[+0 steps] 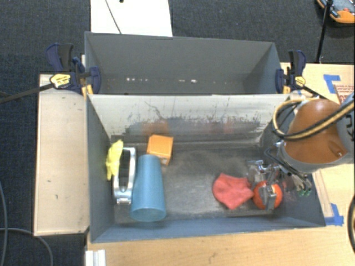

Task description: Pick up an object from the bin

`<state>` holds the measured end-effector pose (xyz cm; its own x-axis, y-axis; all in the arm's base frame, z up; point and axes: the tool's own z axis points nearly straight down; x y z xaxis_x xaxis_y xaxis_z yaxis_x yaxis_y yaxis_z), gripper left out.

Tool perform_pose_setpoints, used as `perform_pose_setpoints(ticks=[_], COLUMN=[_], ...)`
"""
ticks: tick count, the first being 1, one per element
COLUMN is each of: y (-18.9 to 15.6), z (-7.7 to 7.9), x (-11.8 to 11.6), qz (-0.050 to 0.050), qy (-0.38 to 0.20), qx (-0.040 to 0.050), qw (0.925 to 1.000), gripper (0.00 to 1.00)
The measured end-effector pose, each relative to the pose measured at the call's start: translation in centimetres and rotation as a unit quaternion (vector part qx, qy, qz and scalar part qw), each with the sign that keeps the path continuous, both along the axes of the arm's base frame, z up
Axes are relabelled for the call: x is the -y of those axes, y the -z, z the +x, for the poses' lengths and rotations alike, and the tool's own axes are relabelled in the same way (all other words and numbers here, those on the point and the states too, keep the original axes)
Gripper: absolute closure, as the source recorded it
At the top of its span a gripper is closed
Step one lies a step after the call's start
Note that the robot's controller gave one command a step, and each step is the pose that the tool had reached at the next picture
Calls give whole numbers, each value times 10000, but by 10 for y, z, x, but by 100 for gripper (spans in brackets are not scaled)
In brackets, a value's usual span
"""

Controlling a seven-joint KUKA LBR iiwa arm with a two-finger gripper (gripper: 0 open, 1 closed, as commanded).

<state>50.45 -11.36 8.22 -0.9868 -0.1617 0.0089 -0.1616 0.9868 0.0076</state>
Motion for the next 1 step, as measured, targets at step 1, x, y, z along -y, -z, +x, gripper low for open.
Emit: perform_pose_setpoints(ticks=[1], y=[0], z=[0], x=[0], qz=[-1], qy=[-5], qx=[0], qw=[10000], gripper=[100])
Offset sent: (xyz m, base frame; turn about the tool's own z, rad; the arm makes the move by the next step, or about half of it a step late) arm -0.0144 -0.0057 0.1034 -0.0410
